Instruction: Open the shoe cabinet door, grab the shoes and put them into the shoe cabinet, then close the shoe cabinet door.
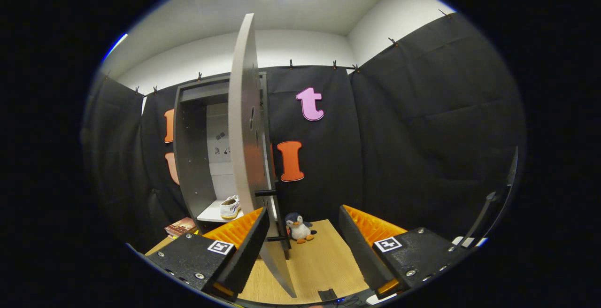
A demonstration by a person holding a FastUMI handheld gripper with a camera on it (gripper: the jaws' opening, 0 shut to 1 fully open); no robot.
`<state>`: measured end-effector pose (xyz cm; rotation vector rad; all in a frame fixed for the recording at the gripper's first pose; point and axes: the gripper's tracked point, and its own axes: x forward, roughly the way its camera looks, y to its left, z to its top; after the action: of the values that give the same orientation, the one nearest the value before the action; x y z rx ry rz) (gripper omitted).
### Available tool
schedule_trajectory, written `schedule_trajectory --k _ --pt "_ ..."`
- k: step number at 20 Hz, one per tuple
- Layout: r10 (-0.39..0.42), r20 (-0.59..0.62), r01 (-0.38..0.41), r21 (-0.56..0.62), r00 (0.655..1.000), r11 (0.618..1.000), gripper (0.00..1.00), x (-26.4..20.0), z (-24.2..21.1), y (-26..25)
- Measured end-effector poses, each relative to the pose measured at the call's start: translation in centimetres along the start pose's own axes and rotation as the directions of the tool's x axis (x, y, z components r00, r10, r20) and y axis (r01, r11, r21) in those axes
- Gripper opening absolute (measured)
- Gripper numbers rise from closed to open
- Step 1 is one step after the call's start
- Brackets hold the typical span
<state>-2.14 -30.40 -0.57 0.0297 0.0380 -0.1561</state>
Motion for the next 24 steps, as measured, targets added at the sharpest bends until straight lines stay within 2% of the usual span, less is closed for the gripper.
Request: schedule_trajectory --k 7,16,24 --pt "0.110 -0.032 -0.110 -0.012 0.993 0.994 0.95 3.5 -1.5 1.3" --pt "0.143 -0.027 -0.143 0.001 0.989 0.990 0.92 3.5 -2.1 3.4" --pt "0.226 -0.025 -0.227 -0.013 0.974 0.974 0.92 3.1 -2.7 11.1"
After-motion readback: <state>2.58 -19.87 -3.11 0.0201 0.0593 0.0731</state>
